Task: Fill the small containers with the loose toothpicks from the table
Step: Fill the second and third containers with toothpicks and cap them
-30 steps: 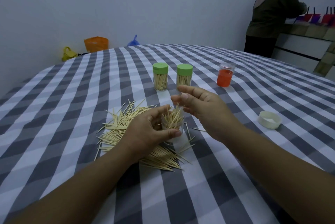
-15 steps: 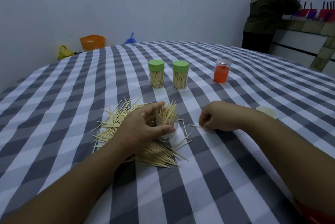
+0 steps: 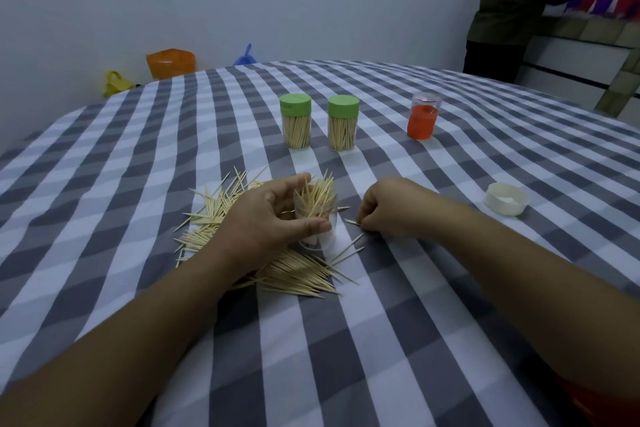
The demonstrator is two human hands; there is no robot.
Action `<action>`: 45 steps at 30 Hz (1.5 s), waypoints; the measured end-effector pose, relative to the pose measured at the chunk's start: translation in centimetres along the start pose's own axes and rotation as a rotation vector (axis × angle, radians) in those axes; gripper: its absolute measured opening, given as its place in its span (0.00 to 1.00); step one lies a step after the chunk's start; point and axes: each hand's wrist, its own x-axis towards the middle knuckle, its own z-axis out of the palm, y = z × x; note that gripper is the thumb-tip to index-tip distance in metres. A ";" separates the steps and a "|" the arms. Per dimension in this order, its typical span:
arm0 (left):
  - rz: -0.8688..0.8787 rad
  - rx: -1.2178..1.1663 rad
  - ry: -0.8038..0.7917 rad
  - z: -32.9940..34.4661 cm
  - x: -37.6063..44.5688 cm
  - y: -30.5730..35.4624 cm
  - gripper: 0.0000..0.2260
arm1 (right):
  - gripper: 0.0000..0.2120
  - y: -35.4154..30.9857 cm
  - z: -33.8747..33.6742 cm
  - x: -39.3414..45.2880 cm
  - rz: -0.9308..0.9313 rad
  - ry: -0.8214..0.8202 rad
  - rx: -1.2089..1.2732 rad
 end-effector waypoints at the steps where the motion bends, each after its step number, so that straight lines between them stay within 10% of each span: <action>1: -0.001 0.004 0.000 0.0 0.0 0.0 0.41 | 0.07 0.2 -0.3 -0.1 0.002 -0.035 -0.001; 10: -0.003 0.006 0.014 0.0 -0.2 0.4 0.42 | 0.07 -1.2 0.1 -1.9 -0.135 -0.198 0.034; 22: -0.012 -0.053 -0.006 -0.3 -0.2 0.1 0.40 | 0.26 -3.3 4.5 -4.8 -0.236 0.043 -0.008; 26: -0.015 -0.052 -0.010 -0.4 -0.2 0.0 0.42 | 0.09 -3.2 4.6 -4.8 -0.287 0.088 -0.032; 45: -0.027 -0.047 -0.009 -0.3 0.0 -0.2 0.41 | 0.11 -1.8 3.4 -4.4 -0.336 0.135 -0.433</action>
